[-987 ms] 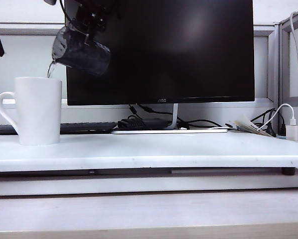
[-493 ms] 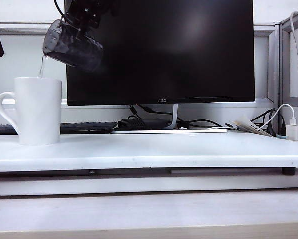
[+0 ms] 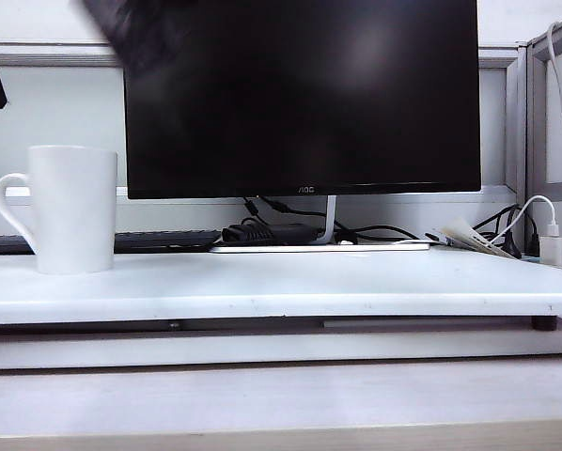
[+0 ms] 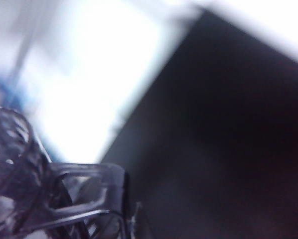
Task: Carefully pick up the black cup and pour some water from the black cup into the white cup.
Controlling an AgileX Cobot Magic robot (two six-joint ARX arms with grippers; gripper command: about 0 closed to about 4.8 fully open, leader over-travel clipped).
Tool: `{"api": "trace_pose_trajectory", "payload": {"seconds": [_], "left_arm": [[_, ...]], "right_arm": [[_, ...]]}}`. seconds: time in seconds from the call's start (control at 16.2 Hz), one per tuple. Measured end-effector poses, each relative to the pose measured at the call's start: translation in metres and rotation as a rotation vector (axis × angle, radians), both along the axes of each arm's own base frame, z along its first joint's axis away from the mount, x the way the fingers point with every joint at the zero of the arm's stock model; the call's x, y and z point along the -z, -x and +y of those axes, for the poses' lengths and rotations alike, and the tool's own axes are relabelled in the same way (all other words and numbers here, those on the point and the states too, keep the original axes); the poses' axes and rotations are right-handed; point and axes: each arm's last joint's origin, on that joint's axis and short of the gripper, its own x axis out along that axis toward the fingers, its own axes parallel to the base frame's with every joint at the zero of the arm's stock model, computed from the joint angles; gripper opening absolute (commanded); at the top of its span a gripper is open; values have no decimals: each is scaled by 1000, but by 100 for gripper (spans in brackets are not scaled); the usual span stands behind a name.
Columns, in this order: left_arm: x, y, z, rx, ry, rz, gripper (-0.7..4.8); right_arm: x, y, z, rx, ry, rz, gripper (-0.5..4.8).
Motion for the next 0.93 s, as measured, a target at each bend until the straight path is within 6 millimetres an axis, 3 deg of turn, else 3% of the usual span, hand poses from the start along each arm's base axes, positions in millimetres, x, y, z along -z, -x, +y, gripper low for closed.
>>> {"api": "trace_pose_trajectory", "payload": {"seconds": [0.06, 0.19, 0.25, 0.43, 0.56, 0.74, 0.93], "left_arm": [[0, 0, 0, 1, 1, -1, 479], [-1, 2, 0, -4, 9, -7, 479], [-2, 3, 0, -14, 26, -10, 479], [-2, 2, 0, -27, 47, -6, 479], [-3, 2, 0, -33, 62, -15, 479], [-4, 2, 0, -42, 83, -23, 479], [-5, 1, 0, -42, 85, -32, 479]], "right_arm": [[-19, 0, -22, 36, -93, 31, -6], [-38, 2, -54, 90, -152, 89, -6], [-57, 12, -86, 125, -192, 157, -6], [-90, 45, -134, 166, -227, 210, -6], [-79, 60, -147, 183, -170, 295, -6], [-25, 72, -154, 252, -100, 575, -6], [14, 77, -157, 233, -105, 631, -6]]}}
